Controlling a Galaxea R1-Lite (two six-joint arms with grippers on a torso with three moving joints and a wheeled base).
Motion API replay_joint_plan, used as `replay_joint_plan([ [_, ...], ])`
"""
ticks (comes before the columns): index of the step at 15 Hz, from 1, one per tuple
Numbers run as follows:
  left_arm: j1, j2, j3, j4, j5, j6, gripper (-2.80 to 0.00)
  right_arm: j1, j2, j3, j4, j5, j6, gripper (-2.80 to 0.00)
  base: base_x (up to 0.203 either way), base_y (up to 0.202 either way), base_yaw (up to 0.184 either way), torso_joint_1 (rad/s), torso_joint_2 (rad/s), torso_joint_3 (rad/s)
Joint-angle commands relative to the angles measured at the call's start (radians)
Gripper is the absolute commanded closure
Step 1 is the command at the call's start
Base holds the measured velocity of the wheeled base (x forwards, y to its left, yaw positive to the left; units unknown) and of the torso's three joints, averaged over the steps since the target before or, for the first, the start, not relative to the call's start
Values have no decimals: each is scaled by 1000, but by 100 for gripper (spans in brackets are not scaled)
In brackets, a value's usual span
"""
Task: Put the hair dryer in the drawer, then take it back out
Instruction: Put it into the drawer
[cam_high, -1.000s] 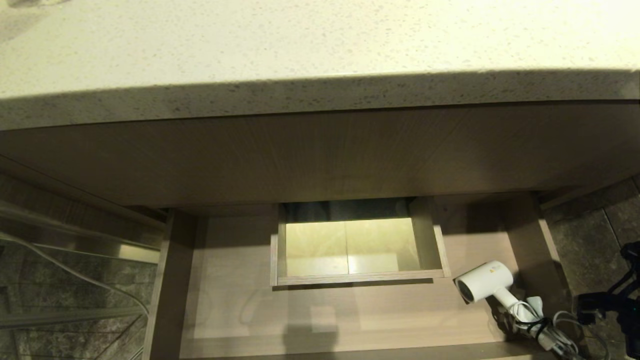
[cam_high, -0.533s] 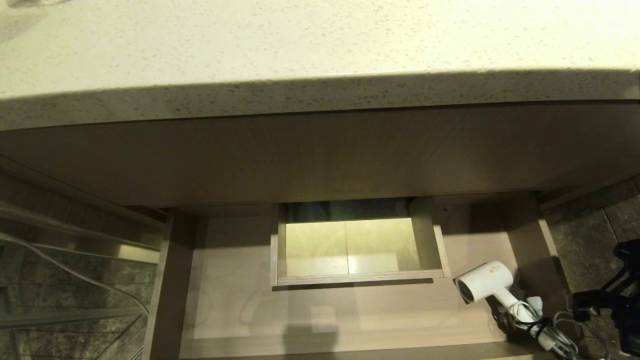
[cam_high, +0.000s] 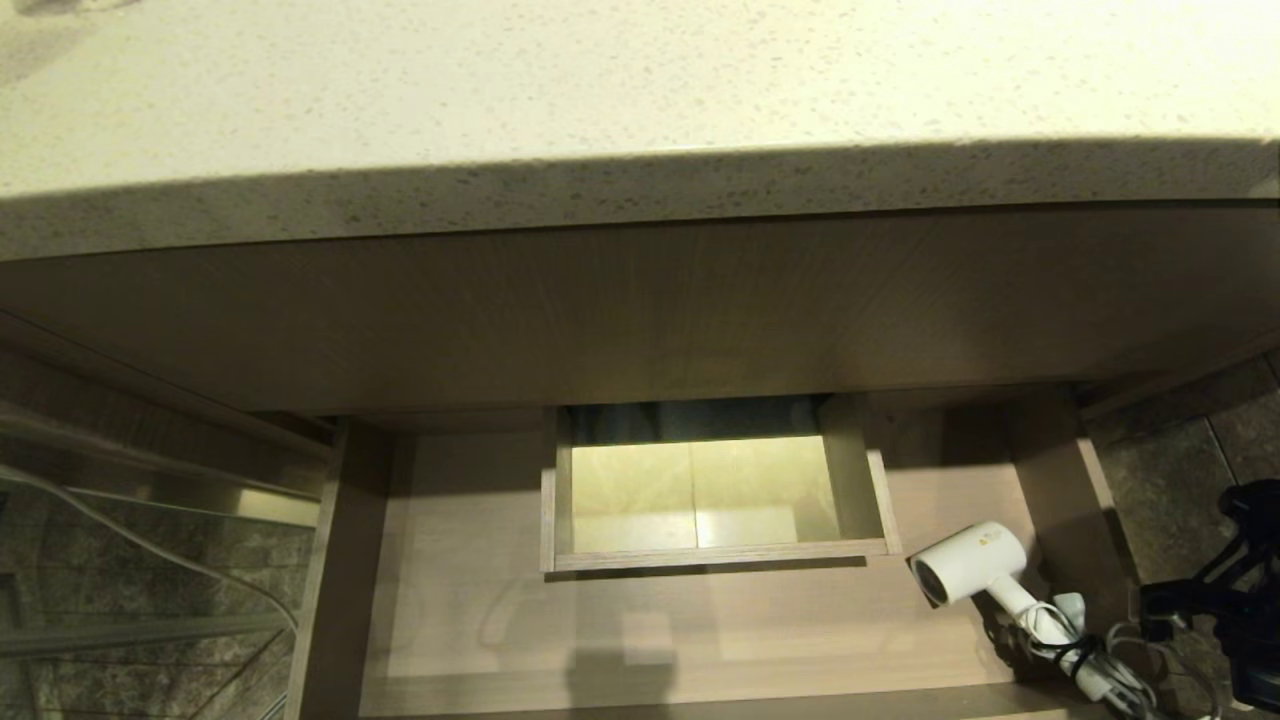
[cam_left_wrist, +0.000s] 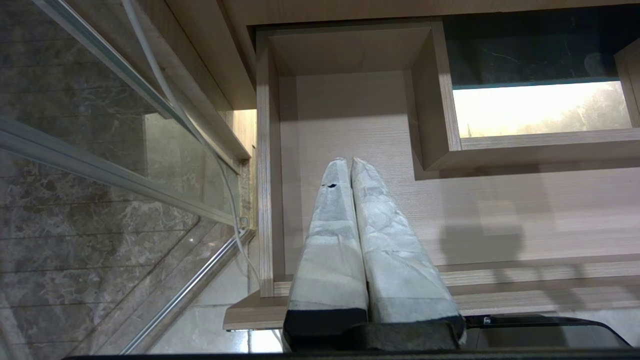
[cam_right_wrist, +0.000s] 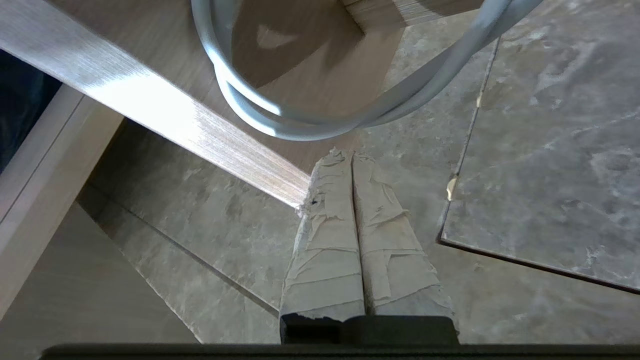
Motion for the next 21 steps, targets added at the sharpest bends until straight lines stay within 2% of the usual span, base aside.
replay_joint_plan([
  [1,0,0,0,0,0,-1,0,0,5,-7,37,4,0,0,0,0,0,0,0,0],
  [14,0,0,0,0,0,-1,0,17,42,-22,55,41,13,0,0,0,0,0,0,0],
  [16,0,0,0,0,0,1,0,25,53,-21,54,68,53,0,0,0,0,0,0,0],
  [21,0,0,0,0,0,1,0,66,71,-26,6,121,62,0,0,0,0,0,0,0],
])
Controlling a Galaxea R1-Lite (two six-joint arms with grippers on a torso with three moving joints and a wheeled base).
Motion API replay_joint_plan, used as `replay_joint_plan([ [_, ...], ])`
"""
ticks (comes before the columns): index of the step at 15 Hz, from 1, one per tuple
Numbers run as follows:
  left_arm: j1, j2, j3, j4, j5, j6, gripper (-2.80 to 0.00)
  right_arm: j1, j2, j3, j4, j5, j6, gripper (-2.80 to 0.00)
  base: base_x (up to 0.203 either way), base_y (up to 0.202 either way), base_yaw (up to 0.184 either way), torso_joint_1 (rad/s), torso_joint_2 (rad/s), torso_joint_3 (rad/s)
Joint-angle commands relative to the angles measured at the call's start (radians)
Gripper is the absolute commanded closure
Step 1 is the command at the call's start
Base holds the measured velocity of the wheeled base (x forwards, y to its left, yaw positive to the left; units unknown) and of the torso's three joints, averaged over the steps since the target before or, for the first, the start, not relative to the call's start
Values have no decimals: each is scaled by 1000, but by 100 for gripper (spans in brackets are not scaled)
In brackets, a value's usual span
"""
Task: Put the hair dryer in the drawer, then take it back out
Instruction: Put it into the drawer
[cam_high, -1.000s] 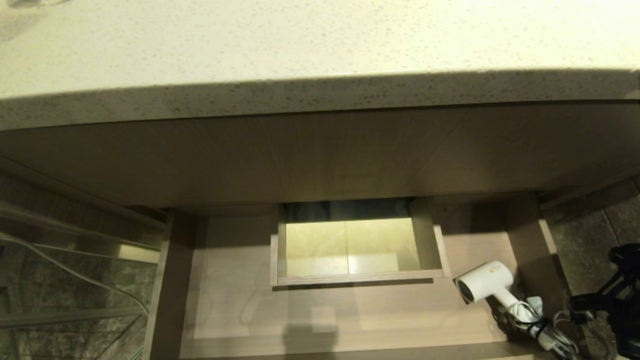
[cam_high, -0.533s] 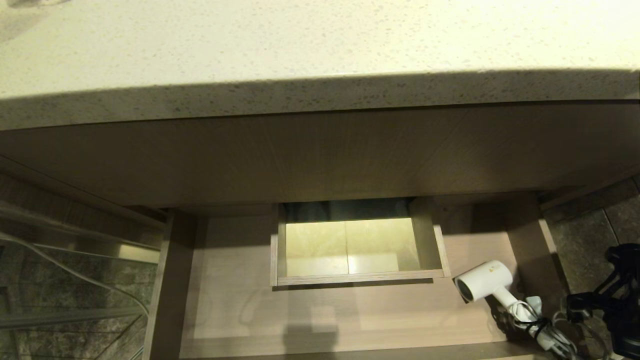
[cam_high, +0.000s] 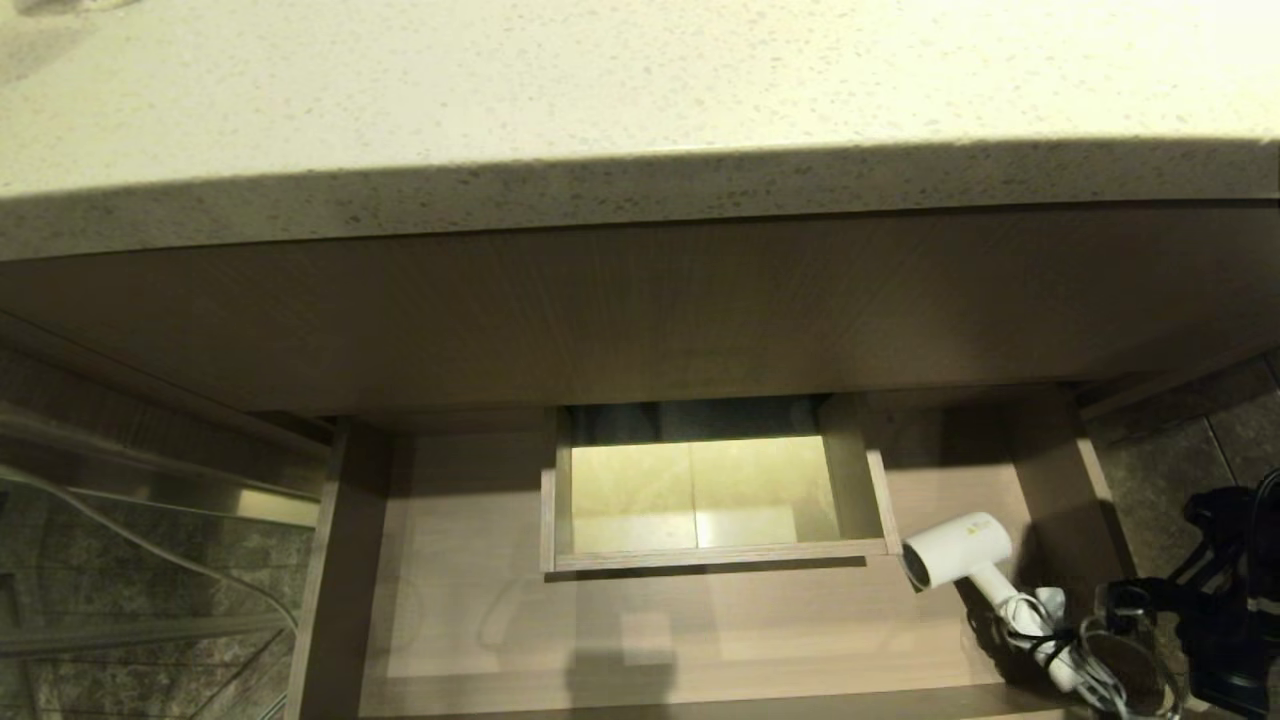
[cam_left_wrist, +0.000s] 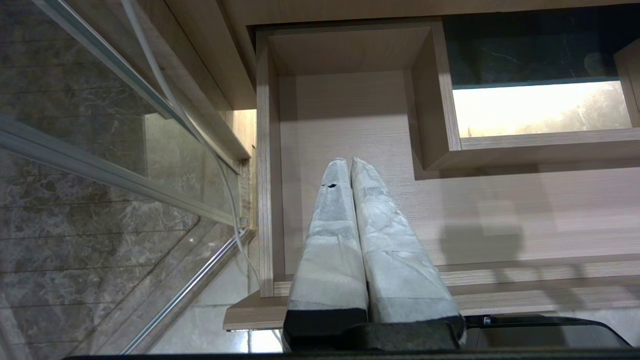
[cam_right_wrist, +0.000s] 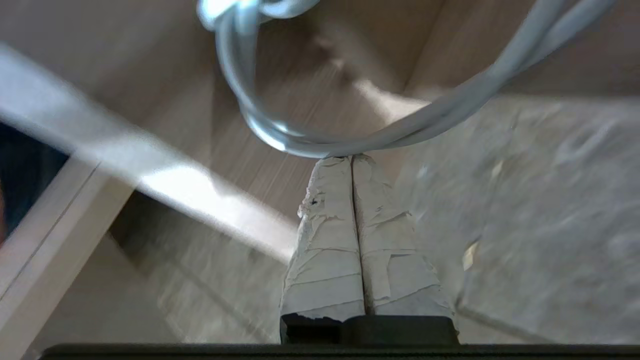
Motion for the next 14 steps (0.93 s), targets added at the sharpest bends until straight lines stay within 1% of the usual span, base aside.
replay_joint_plan([
  [1,0,0,0,0,0,0,0,17,11,1,-23,2,-2,0,0,0,0,0,0,0],
  [4,0,0,0,0,0,-1,0,50,18,0,-50,7,63,0,0,0,0,0,0,0],
  [5,0,0,0,0,0,-1,0,57,18,0,-66,8,70,0,0,0,0,0,0,0],
  [10,0,0,0,0,0,-1,0,57,-3,-11,-71,33,66,0,0,0,0,0,0,0],
  [14,0,0,0,0,0,-1,0,54,-85,-53,-63,48,40,0,0,0,0,0,0,0],
])
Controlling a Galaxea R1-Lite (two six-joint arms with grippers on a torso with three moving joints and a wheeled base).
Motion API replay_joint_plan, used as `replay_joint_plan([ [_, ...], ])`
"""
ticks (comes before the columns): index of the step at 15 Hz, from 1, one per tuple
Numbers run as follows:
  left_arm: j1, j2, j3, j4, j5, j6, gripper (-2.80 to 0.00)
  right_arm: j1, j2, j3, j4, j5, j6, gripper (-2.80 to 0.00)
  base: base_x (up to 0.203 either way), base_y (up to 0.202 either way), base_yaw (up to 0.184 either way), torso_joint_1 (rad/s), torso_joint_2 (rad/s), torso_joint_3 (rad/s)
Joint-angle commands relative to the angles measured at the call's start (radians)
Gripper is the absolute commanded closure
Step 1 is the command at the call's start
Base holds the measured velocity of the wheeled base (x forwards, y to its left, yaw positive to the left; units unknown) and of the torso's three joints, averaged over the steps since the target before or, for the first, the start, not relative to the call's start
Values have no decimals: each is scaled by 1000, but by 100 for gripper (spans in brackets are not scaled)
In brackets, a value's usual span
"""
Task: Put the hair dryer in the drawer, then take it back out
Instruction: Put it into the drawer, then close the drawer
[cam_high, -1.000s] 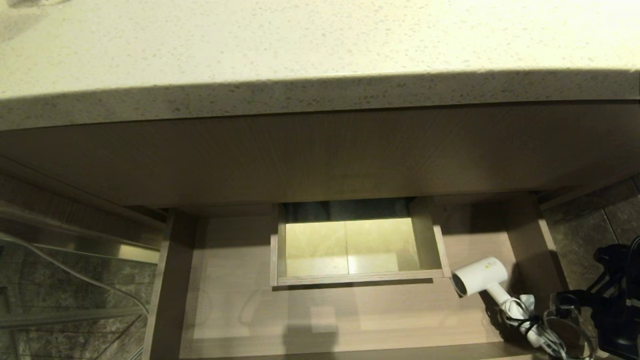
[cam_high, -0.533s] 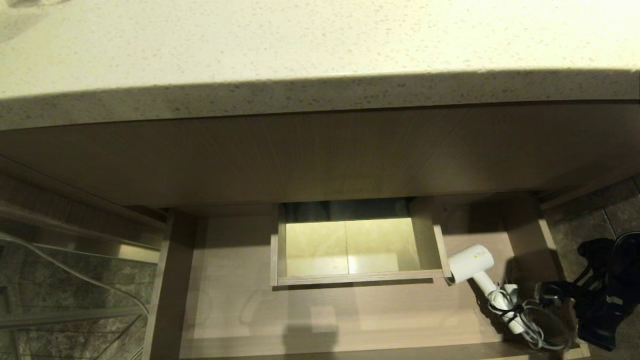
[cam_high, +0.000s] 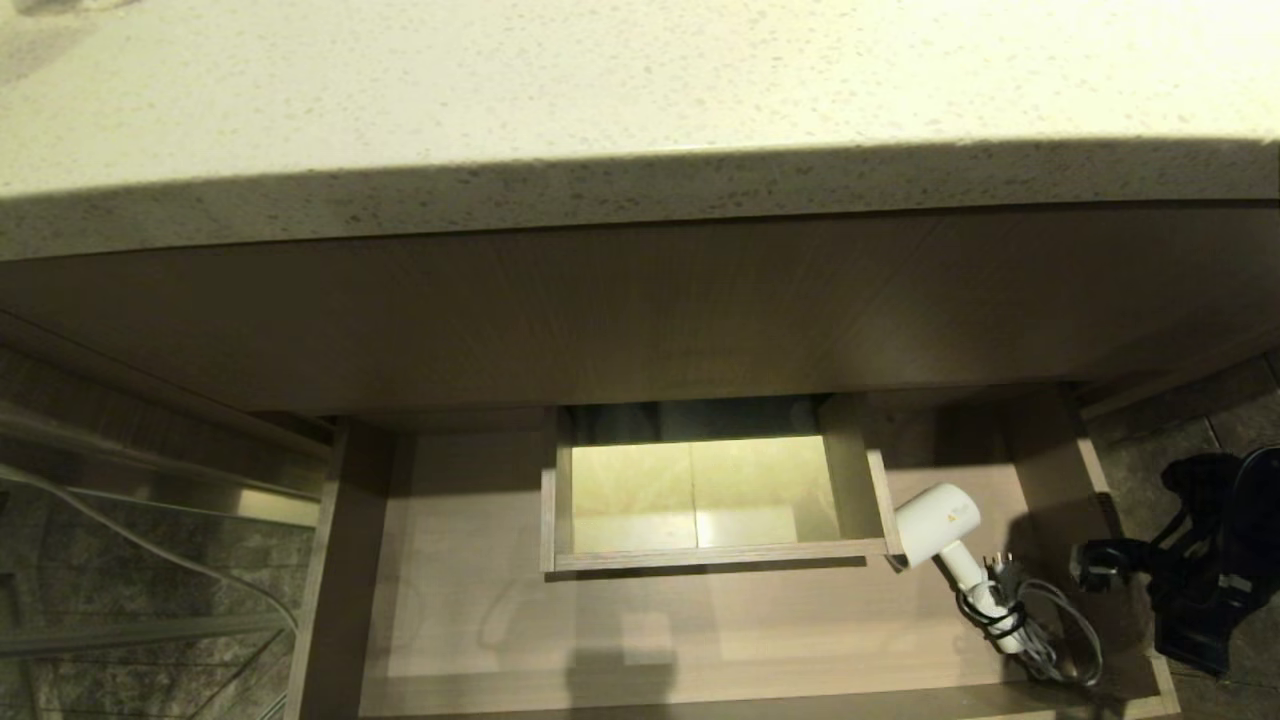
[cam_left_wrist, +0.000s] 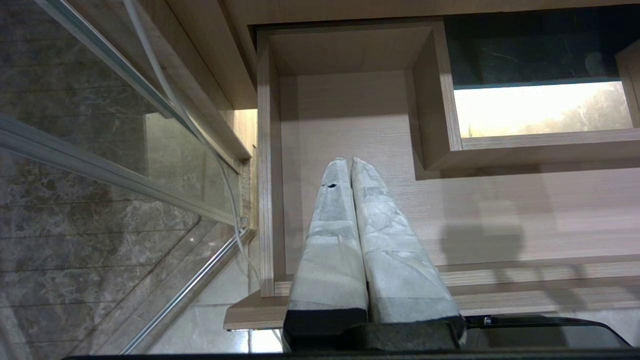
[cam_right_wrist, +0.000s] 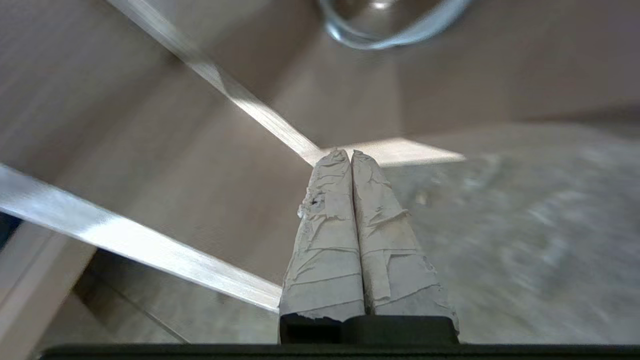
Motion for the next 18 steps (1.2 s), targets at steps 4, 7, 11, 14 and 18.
replay_joint_plan([
  [4,0,0,0,0,0,0,0,-7,-187,45,-2,45,-65,0,0,0,0,0,0,0],
  [7,0,0,0,0,0,0,0,-35,-337,144,-12,51,-87,0,0,0,0,0,0,0],
  [11,0,0,0,0,0,0,0,-68,-609,297,-22,43,-91,0,0,0,0,0,0,0],
  [14,0,0,0,0,0,1,0,-135,-816,421,-16,-4,-86,0,0,0,0,0,0,0],
  [18,0,0,0,0,0,2,0,-266,-888,576,-6,-89,-58,0,0,0,0,0,0,0],
])
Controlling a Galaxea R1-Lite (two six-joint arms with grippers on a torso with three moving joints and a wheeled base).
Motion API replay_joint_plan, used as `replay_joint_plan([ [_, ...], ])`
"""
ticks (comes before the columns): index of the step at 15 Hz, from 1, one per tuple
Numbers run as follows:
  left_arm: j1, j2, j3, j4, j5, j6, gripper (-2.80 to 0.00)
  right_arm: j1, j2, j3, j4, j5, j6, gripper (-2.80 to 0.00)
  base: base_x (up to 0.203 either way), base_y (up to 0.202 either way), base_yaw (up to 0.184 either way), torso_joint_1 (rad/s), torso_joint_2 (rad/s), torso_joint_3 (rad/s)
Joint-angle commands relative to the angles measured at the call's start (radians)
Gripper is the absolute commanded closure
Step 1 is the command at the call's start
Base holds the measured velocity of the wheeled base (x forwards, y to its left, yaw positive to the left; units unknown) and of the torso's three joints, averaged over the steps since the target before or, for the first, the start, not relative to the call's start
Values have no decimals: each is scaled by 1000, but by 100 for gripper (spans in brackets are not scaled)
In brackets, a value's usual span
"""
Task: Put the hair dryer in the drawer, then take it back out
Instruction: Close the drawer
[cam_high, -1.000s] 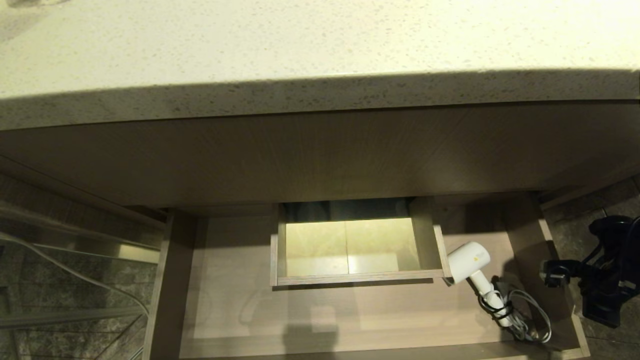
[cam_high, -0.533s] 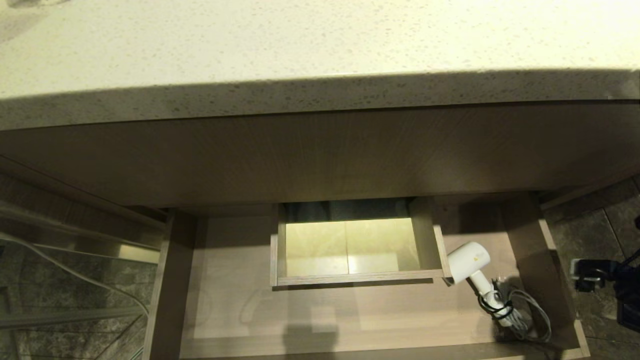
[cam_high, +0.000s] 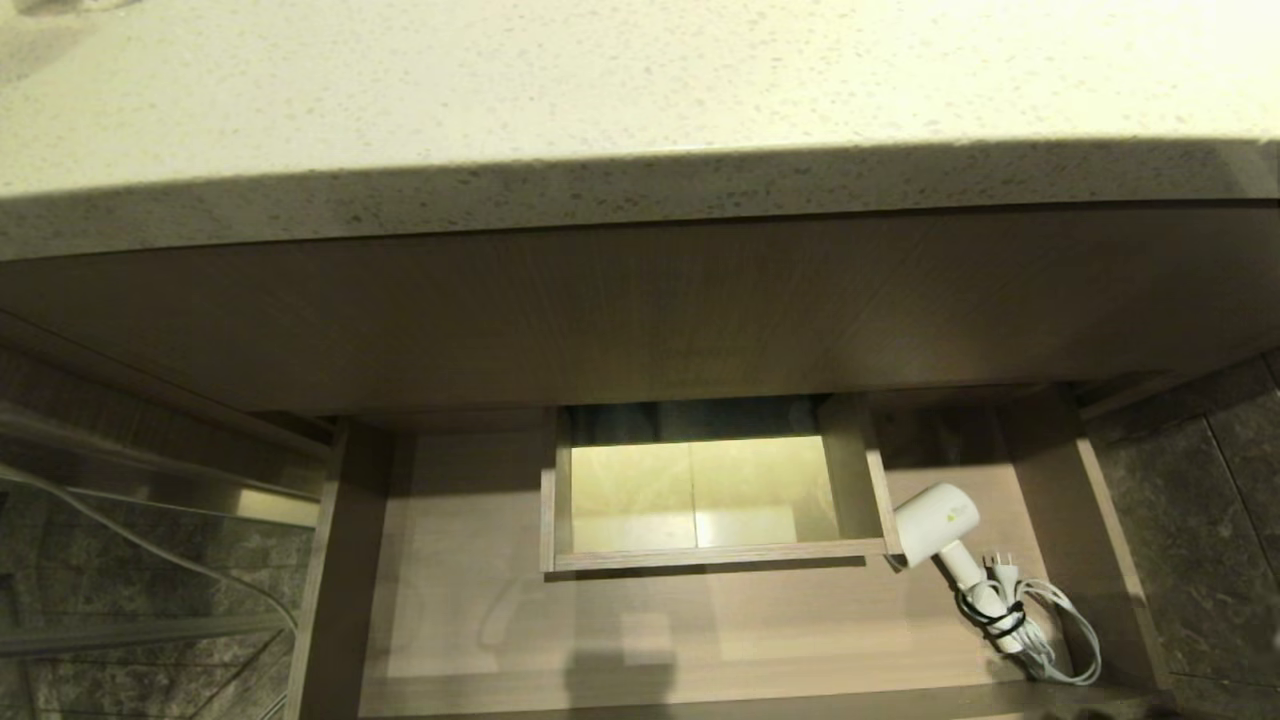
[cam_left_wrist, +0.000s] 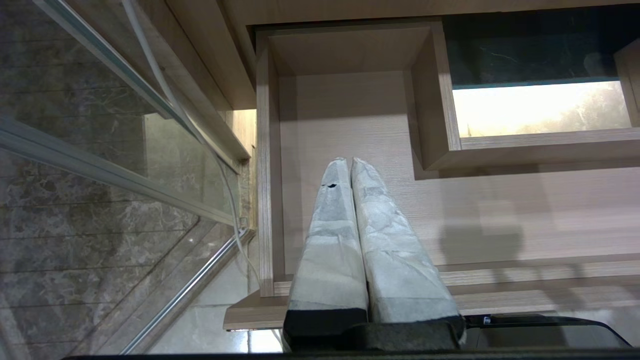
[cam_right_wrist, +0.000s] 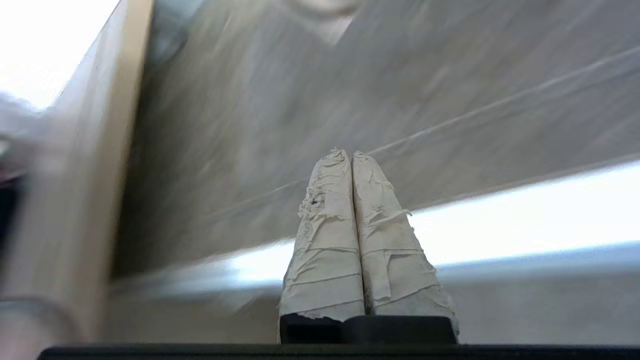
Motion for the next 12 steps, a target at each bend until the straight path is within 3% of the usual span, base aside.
replay_joint_plan([
  [1,0,0,0,0,0,-2,0,-51,-11,39,1,-18,-8,0,0,0,0,0,0,0],
  [5,0,0,0,0,0,-2,0,-107,157,31,5,-35,16,0,0,0,0,0,0,0],
  [8,0,0,0,0,0,-2,0,-120,284,30,5,-30,90,0,0,0,0,0,0,0],
  [12,0,0,0,0,0,0,0,-134,461,-15,7,10,112,0,0,0,0,0,0,0],
])
